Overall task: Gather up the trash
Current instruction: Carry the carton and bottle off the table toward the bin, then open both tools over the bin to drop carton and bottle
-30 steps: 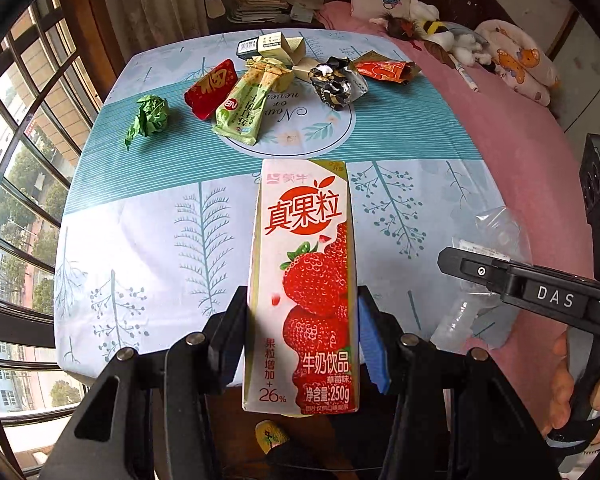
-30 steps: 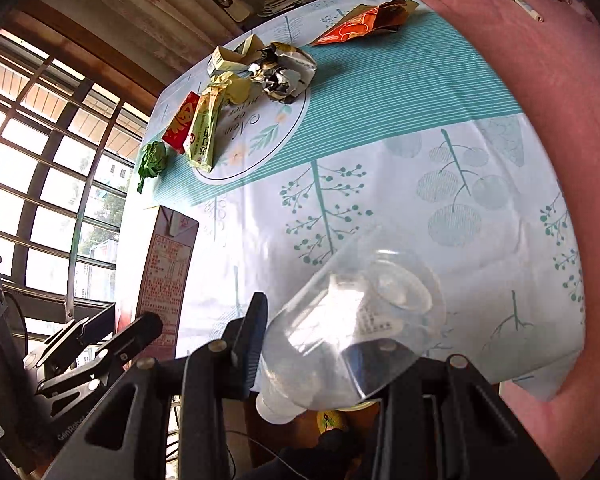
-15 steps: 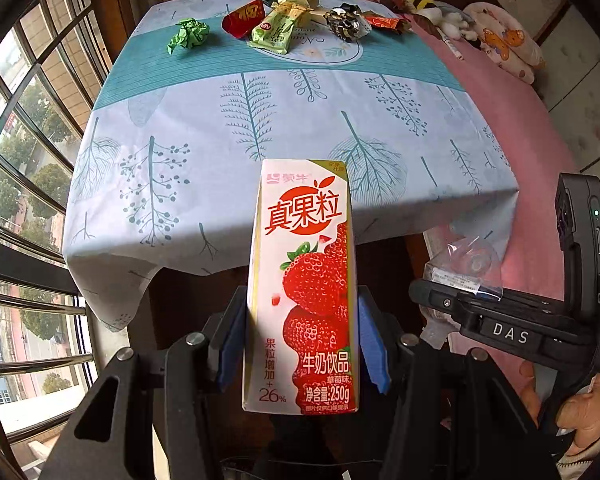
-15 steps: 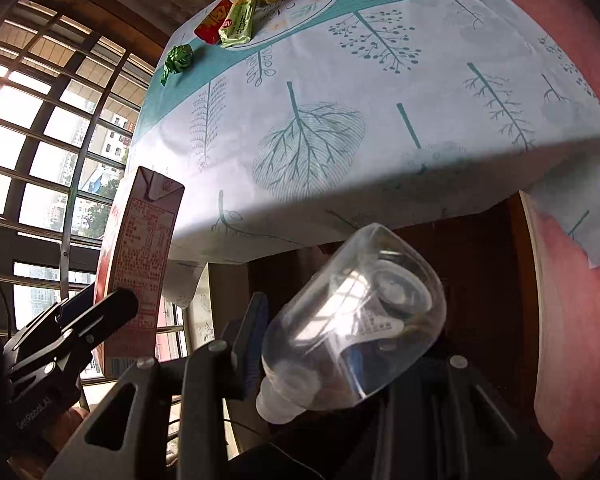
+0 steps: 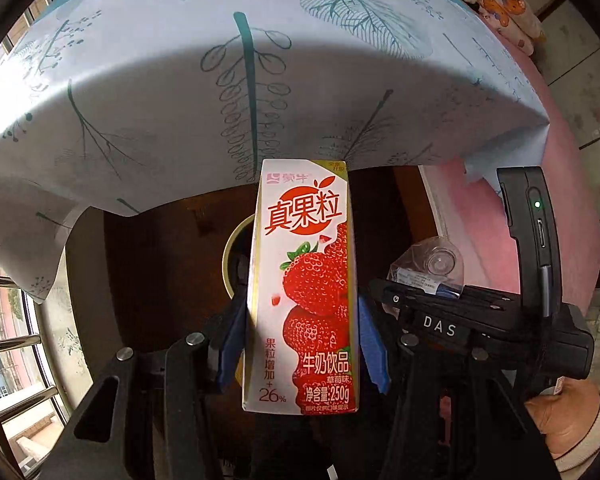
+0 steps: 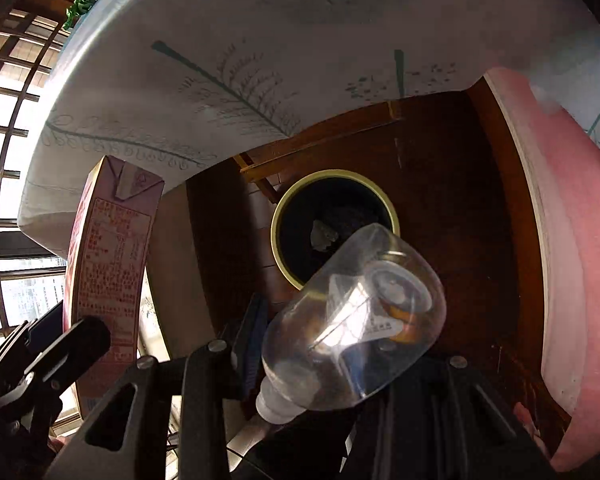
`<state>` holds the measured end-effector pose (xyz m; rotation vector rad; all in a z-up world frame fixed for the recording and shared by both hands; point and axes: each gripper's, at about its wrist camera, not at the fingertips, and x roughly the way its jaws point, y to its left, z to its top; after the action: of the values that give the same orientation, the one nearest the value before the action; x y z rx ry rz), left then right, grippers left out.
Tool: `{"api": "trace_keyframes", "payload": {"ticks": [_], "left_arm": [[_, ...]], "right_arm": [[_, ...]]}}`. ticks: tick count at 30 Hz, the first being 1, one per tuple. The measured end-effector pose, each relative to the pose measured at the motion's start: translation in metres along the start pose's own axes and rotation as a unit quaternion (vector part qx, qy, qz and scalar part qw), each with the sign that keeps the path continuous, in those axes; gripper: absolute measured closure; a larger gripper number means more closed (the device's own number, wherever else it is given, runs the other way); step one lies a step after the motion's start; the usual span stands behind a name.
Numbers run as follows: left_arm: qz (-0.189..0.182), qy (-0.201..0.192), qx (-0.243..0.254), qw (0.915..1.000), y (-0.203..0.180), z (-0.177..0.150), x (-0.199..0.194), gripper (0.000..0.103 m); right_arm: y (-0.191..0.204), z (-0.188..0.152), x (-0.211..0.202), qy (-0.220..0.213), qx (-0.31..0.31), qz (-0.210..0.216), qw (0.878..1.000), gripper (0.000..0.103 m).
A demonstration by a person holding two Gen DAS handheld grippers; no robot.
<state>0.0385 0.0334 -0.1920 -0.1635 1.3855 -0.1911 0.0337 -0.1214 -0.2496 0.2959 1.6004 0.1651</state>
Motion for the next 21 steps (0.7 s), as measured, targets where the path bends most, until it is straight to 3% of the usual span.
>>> {"api": "trace_keyframes", "payload": {"ticks": [7,8,11,12,14,15,21], "left_arm": [[0.017,0.015,0.0,0.9997,0.003,0.002,0.094,0.052],[0.022,0.016,0.0,0.9996,0.003,0.002,0.103,0.049],[0.032,0.027,-0.005,0.9991,0.008,-0.001,0.126,0.027],[0.034,0.031,-0.011,0.9989,0.01,-0.001,0.131,0.024],[0.038,0.045,-0.021,0.9981,0.012,-0.002,0.139,0.019],[0.042,0.051,-0.025,0.9975,0.013,-0.002,0.141,0.016],[0.073,0.052,-0.047,0.9948,0.027,-0.001,0.133,0.014]], "right_arm": [[-0.035,0.022,0.093,0.023,0.002,-0.011,1.0,0.068],[-0.039,0.026,0.103,0.025,0.005,-0.008,1.0,0.067],[-0.05,0.035,0.124,0.03,0.022,0.004,0.999,0.067],[-0.051,0.039,0.129,0.033,0.03,0.011,0.999,0.064],[-0.053,0.042,0.133,0.037,0.038,0.016,0.998,0.041],[-0.052,0.043,0.134,0.037,0.038,0.018,0.998,0.036],[-0.041,0.047,0.122,0.026,0.02,0.016,0.999,0.034]]}}
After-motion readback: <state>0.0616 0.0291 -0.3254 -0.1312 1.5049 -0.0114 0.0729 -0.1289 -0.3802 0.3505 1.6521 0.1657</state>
